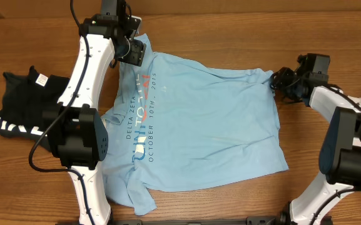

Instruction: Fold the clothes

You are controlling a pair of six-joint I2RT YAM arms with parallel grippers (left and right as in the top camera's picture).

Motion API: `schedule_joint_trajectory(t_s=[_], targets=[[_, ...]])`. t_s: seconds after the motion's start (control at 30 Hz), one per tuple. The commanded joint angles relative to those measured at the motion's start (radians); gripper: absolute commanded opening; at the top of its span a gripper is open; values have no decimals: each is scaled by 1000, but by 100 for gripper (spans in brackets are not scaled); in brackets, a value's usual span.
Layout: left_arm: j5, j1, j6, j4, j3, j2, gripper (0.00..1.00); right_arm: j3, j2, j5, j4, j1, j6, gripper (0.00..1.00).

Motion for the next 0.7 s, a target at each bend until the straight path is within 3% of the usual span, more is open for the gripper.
schedule_joint_trajectory(t_s=[0.0, 0.13, 0.27, 0.37, 0.4, 0.6, 0.67], targets=[[19, -6, -22, 3, 3, -21, 71, 18, 42, -28, 44, 6, -6, 43], [19, -6, -22, 4, 3, -21, 72, 18, 50, -76, 102, 5, -7, 34], [19, -6, -26, 18, 3, -21, 73, 18, 50, -154, 119, 5, -7, 33], [19, -6, -26, 20, 3, -21, 73, 18, 50, -154, 119, 5, -7, 8], [19, -6, -26, 20, 3, -21, 73, 18, 50, -154, 119, 5, -7, 4], [19, -6, -26, 26, 3, -21, 74, 122, -62, -154, 63, -44, -7, 4], [19, -6, -26, 42, 3, -21, 74, 174, -87, -155, 67, -55, 51, 4]])
